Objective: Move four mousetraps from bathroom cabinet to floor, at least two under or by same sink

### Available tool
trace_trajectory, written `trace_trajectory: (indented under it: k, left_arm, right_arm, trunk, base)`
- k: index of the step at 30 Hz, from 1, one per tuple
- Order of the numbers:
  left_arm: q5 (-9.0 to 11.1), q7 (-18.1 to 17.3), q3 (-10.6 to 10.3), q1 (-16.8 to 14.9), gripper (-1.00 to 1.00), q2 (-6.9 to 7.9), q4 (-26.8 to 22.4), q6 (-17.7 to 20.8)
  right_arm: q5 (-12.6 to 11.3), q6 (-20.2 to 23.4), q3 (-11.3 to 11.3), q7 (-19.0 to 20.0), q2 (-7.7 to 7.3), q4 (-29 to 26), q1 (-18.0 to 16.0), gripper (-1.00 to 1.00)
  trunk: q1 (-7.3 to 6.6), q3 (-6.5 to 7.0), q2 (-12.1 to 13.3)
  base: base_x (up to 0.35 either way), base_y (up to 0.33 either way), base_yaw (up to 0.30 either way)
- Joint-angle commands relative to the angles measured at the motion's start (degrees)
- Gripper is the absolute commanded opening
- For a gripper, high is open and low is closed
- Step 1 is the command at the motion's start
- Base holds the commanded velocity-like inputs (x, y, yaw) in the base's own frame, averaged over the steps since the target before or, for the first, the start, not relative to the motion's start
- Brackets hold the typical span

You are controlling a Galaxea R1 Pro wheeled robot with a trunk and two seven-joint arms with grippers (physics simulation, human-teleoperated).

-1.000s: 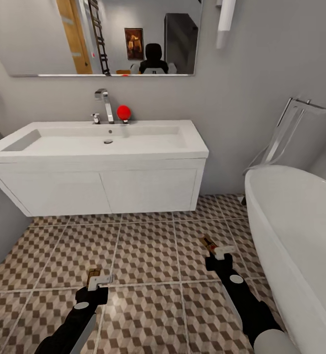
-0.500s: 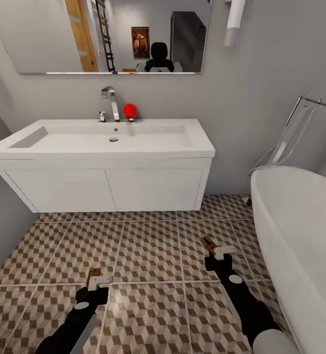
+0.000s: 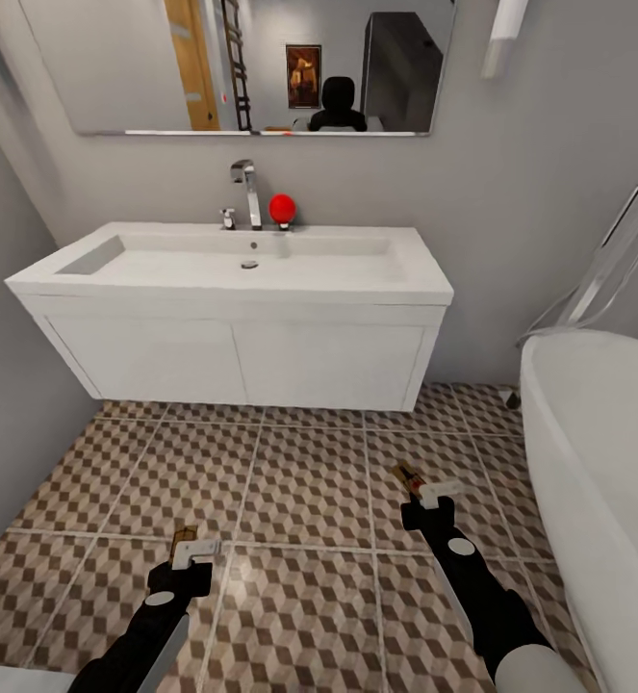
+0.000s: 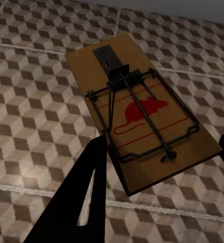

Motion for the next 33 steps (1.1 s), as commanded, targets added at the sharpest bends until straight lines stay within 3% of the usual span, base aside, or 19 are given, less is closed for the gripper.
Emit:
trace_trajectory:
  k: [1,17,33]
  left_arm:
    - [0.42,0.52,-0.30,-0.04,-1.00,0.09,-0.05,0.24]
    - [0.42,0.52,-0.29,-0.04,-1.00,0.03,0.08,0.24]
    - [0.42,0.52,-0.30,-0.04,-1.00,-0.65,0.14,0.24]
  right_arm:
    - [0.47,0.34,0.00,0.11,0.01,-0.11,-0.02,-1.00]
    - [0.47,0.18,0.00,0.20,-0.08,-0.11,-0.03,-1.00]
    - [0.47,0.17,-0.08,0.20,-0.20,-0.11,-0.03,-1.00]
  trunk:
    - [0.22,-0.23,-0.44]
    - [0.22,-0.24,-0.44]
    - [3.73,-4.03,-6.85]
  base:
    - [0.000,0.000,0.013]
    - [0.000,0.000,0.001]
    - [0.000,0.000,0.000]
